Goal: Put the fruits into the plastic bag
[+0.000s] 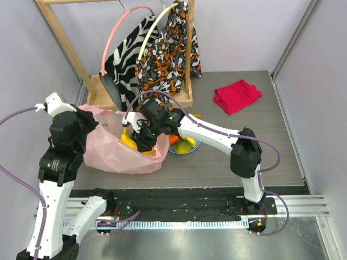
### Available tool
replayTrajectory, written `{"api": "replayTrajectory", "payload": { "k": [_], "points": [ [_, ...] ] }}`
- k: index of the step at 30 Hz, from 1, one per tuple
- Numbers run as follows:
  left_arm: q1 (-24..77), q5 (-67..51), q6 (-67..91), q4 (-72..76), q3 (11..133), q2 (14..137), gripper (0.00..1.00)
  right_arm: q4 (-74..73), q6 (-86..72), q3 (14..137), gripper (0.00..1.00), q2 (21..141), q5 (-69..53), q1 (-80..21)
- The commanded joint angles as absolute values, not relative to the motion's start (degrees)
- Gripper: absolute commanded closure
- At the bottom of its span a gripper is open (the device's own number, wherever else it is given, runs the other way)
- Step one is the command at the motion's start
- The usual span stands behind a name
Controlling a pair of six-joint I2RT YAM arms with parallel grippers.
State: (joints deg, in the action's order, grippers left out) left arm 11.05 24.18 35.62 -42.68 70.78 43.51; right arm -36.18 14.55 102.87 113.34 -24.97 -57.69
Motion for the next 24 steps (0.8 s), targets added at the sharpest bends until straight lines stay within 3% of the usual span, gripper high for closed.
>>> {"api": "replayTrajectory", "payload": {
  "k": [1, 4, 14, 24],
  "points": [
    [10.72, 25.58, 36.91, -40.6, 70.31, 41.31, 1.0, -40.06, 13.36, 111.14, 0.99, 112.05, -25.05, -57.92],
    [10.72, 25.58, 37.0, -41.31, 69.87, 40.08, 1.0, -44.64, 12.48, 117.22, 0.99, 115.04, -24.61, -58.09],
    [10.72, 23.38, 37.88, -41.93, 68.82, 39.2, 1.0, -45.97, 11.87, 117.15, 0.99, 116.45, -18.64, -61.26],
    [10.72, 20.13, 39.28, -39.73, 67.94, 39.9, 1.0, -49.13, 10.99, 127.0, 0.98, 119.88, -13.62, -61.52]
  ]
}}
